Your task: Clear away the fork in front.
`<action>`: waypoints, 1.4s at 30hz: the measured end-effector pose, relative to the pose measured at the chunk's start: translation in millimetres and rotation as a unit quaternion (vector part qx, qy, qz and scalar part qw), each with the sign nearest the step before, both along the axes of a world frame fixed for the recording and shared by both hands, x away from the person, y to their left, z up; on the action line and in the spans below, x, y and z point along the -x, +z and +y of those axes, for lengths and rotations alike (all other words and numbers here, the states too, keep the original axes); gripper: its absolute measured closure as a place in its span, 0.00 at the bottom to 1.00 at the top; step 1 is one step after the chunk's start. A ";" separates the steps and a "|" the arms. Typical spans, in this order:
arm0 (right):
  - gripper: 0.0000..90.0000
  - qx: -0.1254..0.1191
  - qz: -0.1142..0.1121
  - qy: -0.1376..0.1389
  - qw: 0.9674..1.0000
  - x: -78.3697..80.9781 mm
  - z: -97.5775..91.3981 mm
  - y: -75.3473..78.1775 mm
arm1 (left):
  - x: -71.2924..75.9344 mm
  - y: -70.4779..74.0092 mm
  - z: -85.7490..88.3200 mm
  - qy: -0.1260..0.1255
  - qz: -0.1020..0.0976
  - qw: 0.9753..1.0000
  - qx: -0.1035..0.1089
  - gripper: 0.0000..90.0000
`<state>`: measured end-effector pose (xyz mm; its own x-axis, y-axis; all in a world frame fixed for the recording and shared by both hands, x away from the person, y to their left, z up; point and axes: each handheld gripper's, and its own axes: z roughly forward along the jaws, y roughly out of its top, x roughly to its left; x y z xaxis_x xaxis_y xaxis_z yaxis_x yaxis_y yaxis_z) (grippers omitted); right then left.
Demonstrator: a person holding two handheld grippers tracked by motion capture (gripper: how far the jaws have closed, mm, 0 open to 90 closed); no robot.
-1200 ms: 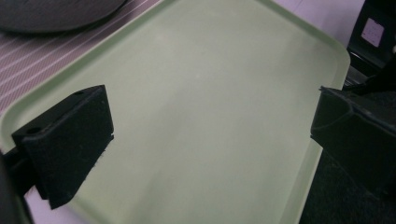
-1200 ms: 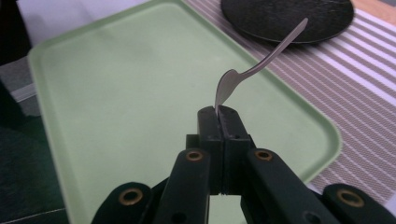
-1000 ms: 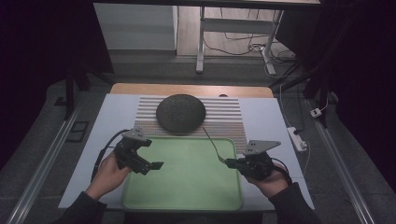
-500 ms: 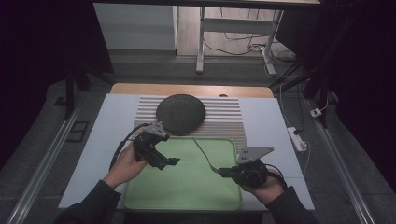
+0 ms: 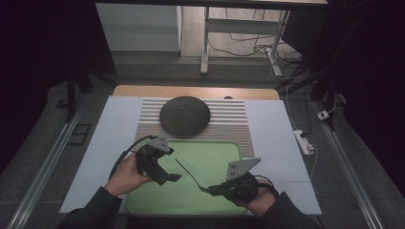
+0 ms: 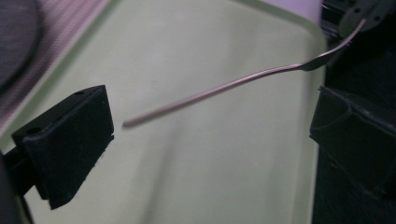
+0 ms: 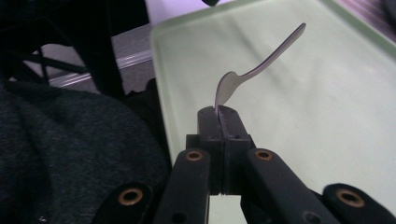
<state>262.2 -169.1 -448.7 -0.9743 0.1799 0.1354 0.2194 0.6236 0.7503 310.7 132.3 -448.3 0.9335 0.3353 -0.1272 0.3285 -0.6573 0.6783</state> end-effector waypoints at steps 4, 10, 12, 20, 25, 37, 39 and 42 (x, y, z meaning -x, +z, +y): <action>1.00 0.002 -0.002 0.030 1.000 4.2 6.2 -0.8 | 4.1 -4.1 -6.6 -0.041 -0.009 0.999 -0.027 0.00; 1.00 -0.011 -0.001 0.062 0.998 7.2 9.0 1.9 | 9.4 -12.0 -18.0 -0.092 -0.022 0.994 -0.063 0.11; 1.00 -0.012 0.001 0.073 0.997 6.9 8.6 2.7 | 10.8 -13.0 -19.3 -0.104 -0.031 0.992 -0.070 0.16; 1.00 -0.009 0.005 0.110 0.994 6.9 8.9 4.6 | 15.8 -14.7 -24.7 -0.151 -0.044 0.984 -0.087 0.37; 1.00 -0.005 0.008 0.124 0.992 4.8 8.4 4.8 | 18.9 -13.8 -29.1 -0.177 -0.048 0.978 -0.099 0.51; 1.00 0.004 0.020 0.144 0.989 -0.3 8.1 2.4 | 26.5 -17.3 -36.7 -0.252 -0.067 0.959 -0.113 0.86; 1.00 0.006 0.022 0.146 0.989 -0.8 7.9 2.6 | 27.8 -17.9 -37.3 -0.263 -0.076 0.955 -0.114 0.87; 1.00 0.006 0.032 0.153 0.988 -2.2 7.6 1.8 | 30.6 -18.3 -37.9 -0.285 -0.092 0.947 -0.117 0.91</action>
<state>264.4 -161.4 -446.9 -0.9729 -0.1195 0.1980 0.0663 0.6761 0.7338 280.2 94.4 -466.6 0.9701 -0.2318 0.0715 -0.2357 -0.8311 0.5037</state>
